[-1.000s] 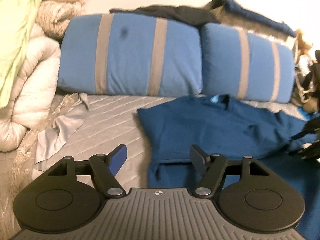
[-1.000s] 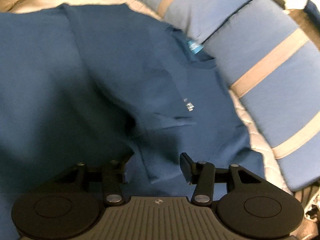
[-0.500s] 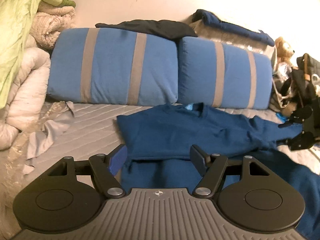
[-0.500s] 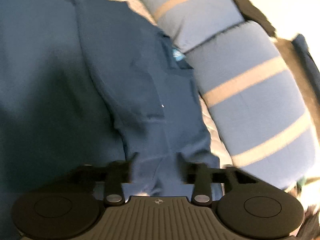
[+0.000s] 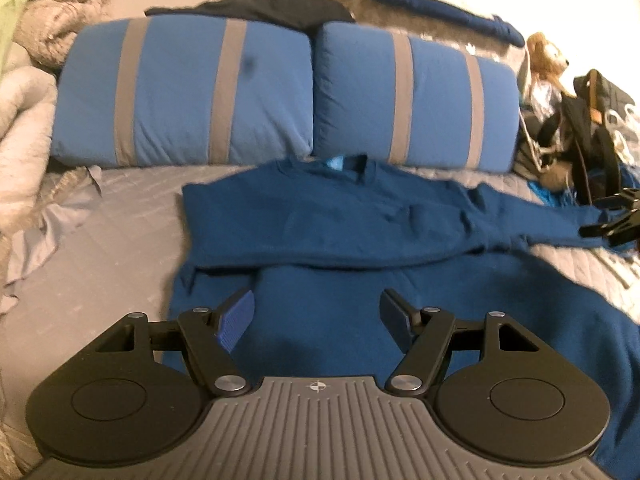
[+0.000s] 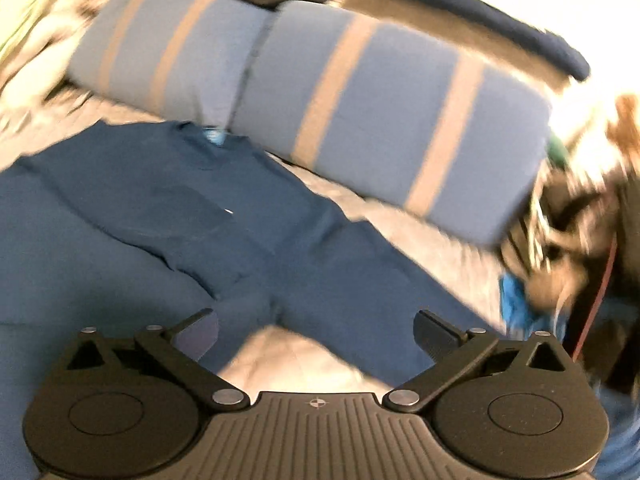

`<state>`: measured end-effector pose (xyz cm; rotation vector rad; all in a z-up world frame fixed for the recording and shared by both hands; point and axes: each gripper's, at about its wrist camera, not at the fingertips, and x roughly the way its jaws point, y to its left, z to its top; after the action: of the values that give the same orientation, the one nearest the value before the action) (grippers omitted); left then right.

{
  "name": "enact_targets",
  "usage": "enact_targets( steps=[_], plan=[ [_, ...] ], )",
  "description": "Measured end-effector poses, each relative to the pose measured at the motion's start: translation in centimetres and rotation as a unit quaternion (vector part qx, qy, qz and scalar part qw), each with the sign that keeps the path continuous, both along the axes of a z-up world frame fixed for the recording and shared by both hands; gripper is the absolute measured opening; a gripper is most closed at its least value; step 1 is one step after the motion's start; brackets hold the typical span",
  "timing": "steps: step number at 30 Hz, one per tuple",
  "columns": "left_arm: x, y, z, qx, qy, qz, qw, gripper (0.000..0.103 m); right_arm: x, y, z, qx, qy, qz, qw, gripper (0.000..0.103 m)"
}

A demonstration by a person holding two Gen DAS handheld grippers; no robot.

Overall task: Fold clothes
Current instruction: 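Move the right tool to the other sleeve cuff by the blue cable and grasp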

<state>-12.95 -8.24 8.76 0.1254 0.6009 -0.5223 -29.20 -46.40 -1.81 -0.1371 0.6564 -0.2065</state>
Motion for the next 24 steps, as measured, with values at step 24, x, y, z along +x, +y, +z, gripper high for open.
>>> enact_targets(
  steps=[24],
  plan=[
    [1.7, -0.9, -2.5, 0.019, 0.062, -0.012, 0.9978, 0.069, -12.6, -21.9, -4.1, 0.284, -0.169, -0.382, 0.863, 0.066]
  ],
)
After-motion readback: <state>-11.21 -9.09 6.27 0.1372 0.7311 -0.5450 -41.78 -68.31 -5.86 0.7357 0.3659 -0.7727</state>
